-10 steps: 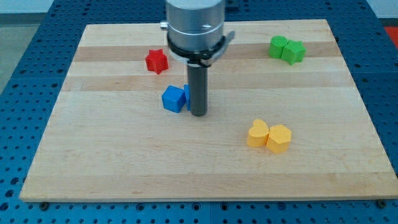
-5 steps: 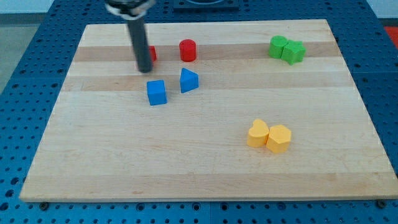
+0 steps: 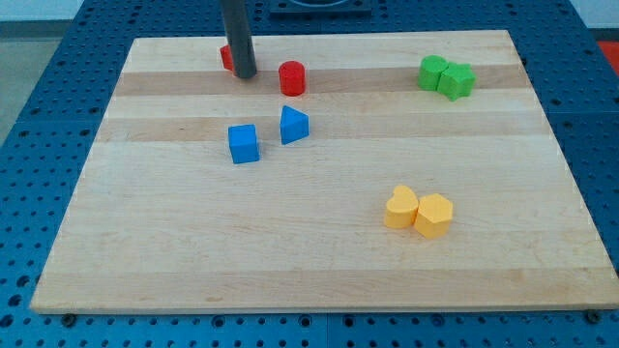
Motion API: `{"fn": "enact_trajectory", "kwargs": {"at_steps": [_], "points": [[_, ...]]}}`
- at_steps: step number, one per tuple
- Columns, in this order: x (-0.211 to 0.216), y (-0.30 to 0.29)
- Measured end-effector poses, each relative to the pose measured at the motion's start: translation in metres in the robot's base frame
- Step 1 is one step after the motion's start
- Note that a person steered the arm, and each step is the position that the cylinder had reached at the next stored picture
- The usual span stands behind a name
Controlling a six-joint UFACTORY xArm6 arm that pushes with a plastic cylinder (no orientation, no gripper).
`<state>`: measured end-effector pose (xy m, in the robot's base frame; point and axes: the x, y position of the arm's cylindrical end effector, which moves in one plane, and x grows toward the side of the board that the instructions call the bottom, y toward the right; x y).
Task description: Move red blocks towards the top left corner of the board
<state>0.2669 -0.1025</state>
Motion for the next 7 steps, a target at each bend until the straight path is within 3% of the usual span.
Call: {"fn": "enact_trajectory", "kwargs": {"at_steps": [1,2,3,4,6,7], "points": [[-0.053,0.047],[-0.068,0.013],[-0.051,-0.003],[-0.051,0.065],[-0.032,-0.031],[-0.012,-0.028]]}}
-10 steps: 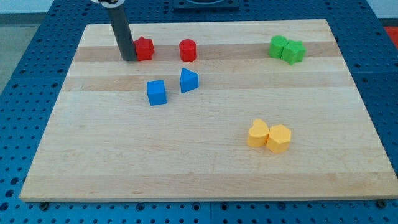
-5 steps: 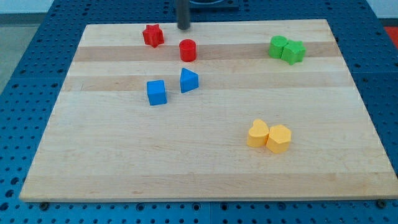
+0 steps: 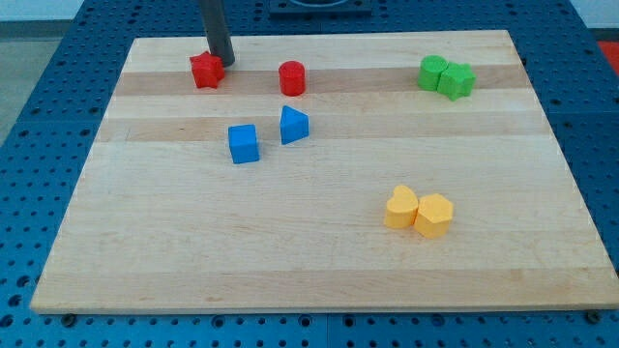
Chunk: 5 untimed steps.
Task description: Move red blocks towards the top left corner of the board
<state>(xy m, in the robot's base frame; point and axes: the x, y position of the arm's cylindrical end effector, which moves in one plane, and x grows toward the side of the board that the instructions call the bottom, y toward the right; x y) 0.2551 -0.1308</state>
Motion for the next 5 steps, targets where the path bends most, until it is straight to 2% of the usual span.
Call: {"fn": "enact_trajectory", "kwargs": {"at_steps": [1,2,3,5], "points": [[0.005,0.05],[0.007,0.0],[0.022,-0.024],[0.046,-0.046]]}}
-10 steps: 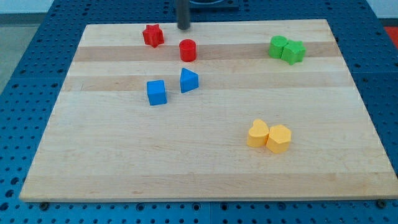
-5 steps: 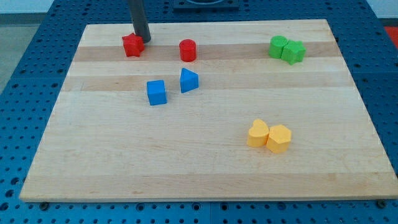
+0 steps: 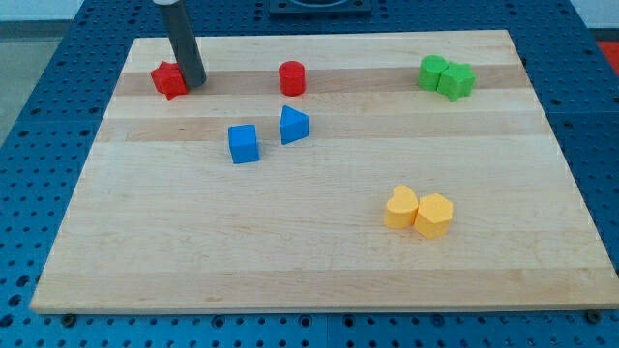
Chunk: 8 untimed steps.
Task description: Move red blocks towards the top left corner of the board
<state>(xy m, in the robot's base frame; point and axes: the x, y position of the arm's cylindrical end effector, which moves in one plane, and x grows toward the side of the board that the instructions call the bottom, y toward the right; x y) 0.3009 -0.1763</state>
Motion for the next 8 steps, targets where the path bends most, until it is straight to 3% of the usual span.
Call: {"fn": "enact_trajectory", "kwargs": {"at_steps": [1,2,3,4,5,6,7,8], "points": [[0.022,0.016],[0.027,-0.025],[-0.019,-0.054],[-0.035,-0.027],[-0.082,0.064],[-0.092,0.161],[-0.052,0.243],[-0.019,0.213]]}}
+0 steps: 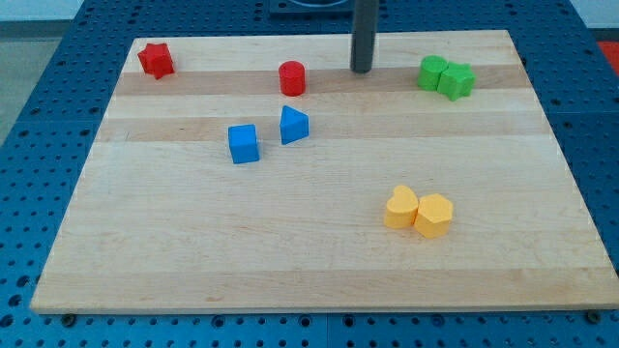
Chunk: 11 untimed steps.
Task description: Move red blocks towards the top left corner of the board
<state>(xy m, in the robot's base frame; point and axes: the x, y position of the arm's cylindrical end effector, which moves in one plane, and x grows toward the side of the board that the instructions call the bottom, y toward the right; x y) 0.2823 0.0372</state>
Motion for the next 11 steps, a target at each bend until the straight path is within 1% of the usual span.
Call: {"fn": "enact_trajectory", "kwargs": {"at_steps": [1,2,3,4,5,6,7,8,9,10,11], "points": [[0.013,-0.076],[0.024,-0.123],[0.049,-0.143],[0.066,-0.202],[0.051,-0.232],[0.051,-0.206],[0.036,-0.181],[0.007,-0.217],[0.005,-0.23],[0.018,-0.126],[0.039,-0.026]]}}
